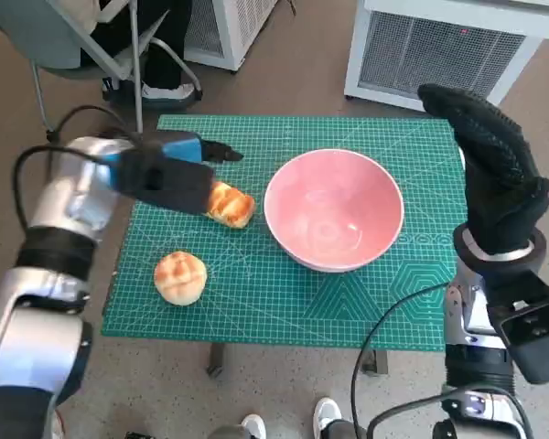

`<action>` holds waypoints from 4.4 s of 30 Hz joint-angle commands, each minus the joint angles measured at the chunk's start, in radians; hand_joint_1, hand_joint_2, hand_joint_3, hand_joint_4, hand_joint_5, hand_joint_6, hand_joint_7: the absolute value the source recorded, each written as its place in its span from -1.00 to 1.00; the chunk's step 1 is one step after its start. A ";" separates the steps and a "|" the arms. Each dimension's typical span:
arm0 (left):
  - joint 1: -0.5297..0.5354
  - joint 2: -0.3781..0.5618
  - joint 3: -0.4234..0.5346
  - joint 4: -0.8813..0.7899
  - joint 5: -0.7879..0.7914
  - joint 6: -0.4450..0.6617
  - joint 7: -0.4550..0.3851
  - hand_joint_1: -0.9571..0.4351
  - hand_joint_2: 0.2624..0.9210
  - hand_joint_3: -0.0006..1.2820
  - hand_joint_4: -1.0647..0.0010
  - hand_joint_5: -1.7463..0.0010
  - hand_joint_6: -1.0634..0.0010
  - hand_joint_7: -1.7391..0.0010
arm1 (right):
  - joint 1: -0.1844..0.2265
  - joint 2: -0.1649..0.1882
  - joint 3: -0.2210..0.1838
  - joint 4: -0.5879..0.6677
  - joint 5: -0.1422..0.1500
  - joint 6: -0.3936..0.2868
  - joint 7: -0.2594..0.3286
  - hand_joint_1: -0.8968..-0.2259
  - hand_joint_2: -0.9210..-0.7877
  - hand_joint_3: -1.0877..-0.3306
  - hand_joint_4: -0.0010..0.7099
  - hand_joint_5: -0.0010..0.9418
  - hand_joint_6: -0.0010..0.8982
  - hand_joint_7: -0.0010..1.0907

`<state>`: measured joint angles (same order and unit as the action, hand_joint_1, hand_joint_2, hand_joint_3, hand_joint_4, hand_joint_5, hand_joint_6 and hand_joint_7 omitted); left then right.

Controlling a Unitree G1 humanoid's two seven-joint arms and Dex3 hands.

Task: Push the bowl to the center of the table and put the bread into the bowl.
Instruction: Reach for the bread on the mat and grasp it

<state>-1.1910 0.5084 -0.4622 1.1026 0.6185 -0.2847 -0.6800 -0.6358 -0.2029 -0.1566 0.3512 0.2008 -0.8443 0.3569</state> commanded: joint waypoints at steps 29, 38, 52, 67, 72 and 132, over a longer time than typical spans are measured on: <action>0.043 -0.147 -0.123 0.192 0.092 -0.012 0.291 0.15 0.77 -0.94 -0.17 0.56 -0.24 0.64 | 0.069 -0.003 0.012 -0.053 -0.047 0.014 -0.065 -0.14 -1.00 -0.13 -0.19 -1.00 -1.00 0.28; 0.037 -0.110 -0.082 0.198 0.053 -0.092 0.338 0.36 0.99 -0.87 -0.24 -0.22 -0.18 -0.43 | 0.082 -0.004 0.013 -0.068 -0.049 0.016 -0.073 -0.14 -1.00 -0.13 -0.19 -1.00 -1.00 0.28; -0.058 -0.030 0.107 0.092 -0.116 -0.194 0.327 0.38 1.00 -0.88 -0.29 -0.23 -0.16 -0.46 | 0.090 -0.003 0.011 -0.067 -0.047 0.016 -0.078 -0.13 -1.00 -0.13 -0.19 -1.00 -1.00 0.28; -0.025 -0.022 0.273 -0.279 -0.298 -0.283 0.342 0.38 1.00 -0.93 -0.34 -0.20 -0.22 -0.42 | 0.115 -0.002 0.012 -0.099 -0.033 0.031 -0.079 -0.11 -1.00 -0.15 -0.20 -1.00 -1.00 0.27; -0.002 -0.042 0.280 -0.368 -0.324 -0.310 0.336 0.38 1.00 -0.94 -0.38 -0.18 -0.24 -0.41 | 0.126 -0.001 0.009 -0.119 -0.036 0.039 -0.085 -0.10 -1.00 -0.15 -0.18 -0.99 -1.00 0.26; 0.359 0.060 0.087 -0.393 -0.078 -0.026 0.153 -0.28 0.53 -0.99 0.86 0.99 0.68 0.98 | 0.155 -0.002 0.018 -0.146 -0.070 0.048 -0.121 -0.08 -1.00 -0.18 -0.16 -0.99 -1.00 0.27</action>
<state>-0.7830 0.5903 -0.3581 0.6573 0.5138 -0.2973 -0.5740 -0.4934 -0.1947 -0.1432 0.2023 0.1310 -0.8066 0.2310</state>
